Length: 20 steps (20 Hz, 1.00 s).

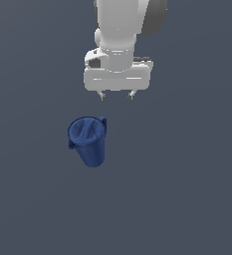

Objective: Pick up the object and move it to a goal position.

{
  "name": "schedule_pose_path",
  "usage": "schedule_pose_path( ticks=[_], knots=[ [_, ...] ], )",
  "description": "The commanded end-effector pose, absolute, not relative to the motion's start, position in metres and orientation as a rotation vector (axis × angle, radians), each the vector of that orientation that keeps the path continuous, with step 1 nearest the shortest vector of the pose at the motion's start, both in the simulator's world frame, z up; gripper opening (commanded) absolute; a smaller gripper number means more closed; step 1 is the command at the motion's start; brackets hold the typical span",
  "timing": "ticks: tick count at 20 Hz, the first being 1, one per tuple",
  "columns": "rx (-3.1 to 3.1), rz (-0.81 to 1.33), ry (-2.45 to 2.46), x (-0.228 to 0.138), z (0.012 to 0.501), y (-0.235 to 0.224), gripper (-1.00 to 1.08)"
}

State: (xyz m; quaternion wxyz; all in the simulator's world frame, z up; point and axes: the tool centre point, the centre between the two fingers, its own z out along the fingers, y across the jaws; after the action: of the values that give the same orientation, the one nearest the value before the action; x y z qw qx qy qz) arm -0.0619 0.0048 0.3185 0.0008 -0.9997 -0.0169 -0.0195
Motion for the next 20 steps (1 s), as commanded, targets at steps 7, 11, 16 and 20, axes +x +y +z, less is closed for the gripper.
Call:
schedule_pose_path(
  ticks=[7, 11, 16, 20],
  knots=[
    [-3.152, -0.096, -0.040, -0.058, 0.329, -0.001, 0.28],
    [-3.152, -0.096, -0.040, -0.058, 0.329, -0.001, 0.28],
    [-3.162, -0.102, -0.014, -0.058, 0.328, -0.004, 0.28],
    [-3.179, -0.113, 0.030, -0.057, 0.325, -0.007, 0.28]
  ],
)
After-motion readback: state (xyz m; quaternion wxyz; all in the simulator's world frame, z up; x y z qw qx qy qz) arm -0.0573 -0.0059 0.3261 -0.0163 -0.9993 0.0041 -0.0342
